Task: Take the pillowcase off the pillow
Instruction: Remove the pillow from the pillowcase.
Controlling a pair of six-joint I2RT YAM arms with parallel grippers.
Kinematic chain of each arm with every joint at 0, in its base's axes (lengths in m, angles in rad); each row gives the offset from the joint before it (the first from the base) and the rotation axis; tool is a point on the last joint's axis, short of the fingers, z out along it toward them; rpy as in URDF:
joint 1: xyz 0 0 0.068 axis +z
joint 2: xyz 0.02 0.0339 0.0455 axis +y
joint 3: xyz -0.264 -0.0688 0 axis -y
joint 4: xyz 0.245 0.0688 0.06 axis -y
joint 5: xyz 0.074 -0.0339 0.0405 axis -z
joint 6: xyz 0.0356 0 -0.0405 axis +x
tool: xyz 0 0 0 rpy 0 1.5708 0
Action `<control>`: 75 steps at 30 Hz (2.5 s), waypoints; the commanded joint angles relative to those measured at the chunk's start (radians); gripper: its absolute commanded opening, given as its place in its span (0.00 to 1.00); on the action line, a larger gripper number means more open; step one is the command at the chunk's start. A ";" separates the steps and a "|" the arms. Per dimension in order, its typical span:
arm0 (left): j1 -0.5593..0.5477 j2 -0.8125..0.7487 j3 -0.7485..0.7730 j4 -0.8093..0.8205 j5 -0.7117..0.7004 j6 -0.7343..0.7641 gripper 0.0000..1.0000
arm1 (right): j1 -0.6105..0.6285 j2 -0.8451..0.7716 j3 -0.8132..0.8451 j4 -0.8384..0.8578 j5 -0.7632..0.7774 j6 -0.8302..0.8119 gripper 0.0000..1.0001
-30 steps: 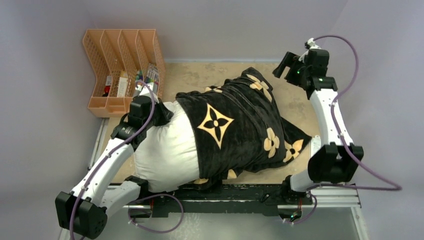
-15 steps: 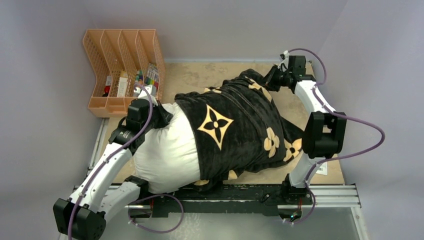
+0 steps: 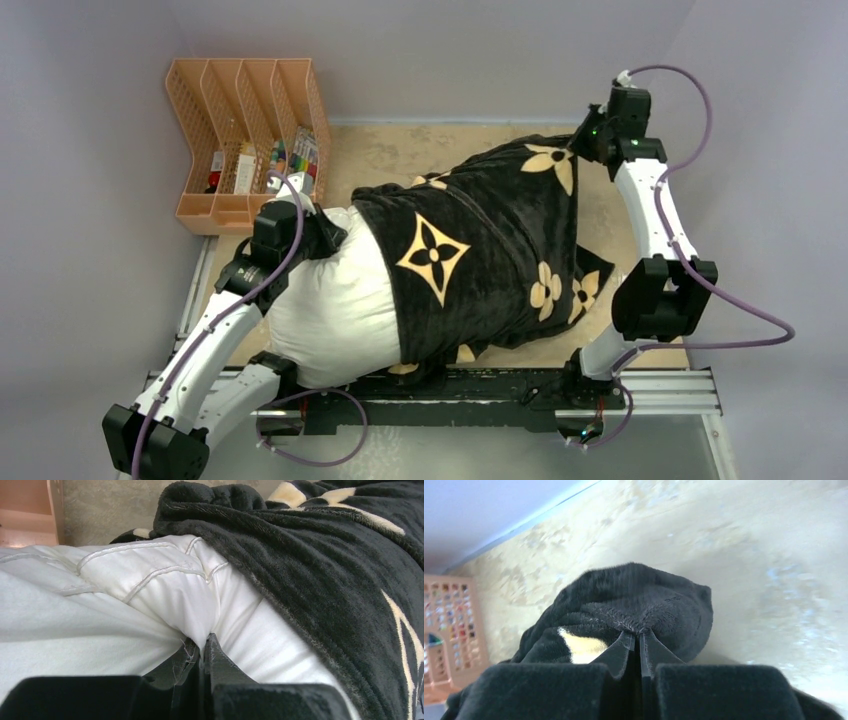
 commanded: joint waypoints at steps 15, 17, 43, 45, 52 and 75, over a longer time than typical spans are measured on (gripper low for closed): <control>-0.027 -0.011 -0.034 -0.124 0.017 0.001 0.00 | -0.255 0.014 0.168 -0.075 -0.105 -0.091 0.00; -0.027 -0.007 -0.032 -0.123 0.015 0.001 0.00 | -0.249 -0.001 0.109 -0.045 -0.217 -0.068 0.00; -0.033 -0.035 -0.040 -0.119 0.016 0.000 0.00 | 0.326 0.040 0.191 -0.163 -0.251 -0.282 0.69; -0.035 -0.038 -0.040 -0.119 0.014 -0.002 0.00 | 0.398 0.074 0.229 -0.184 -0.222 -0.296 0.69; -0.043 -0.046 -0.042 -0.121 0.008 -0.002 0.00 | 0.666 0.269 0.425 -0.361 0.015 -0.437 0.77; -0.067 -0.055 -0.043 -0.125 -0.016 -0.008 0.00 | 0.575 0.213 0.328 -0.349 0.422 -0.405 0.00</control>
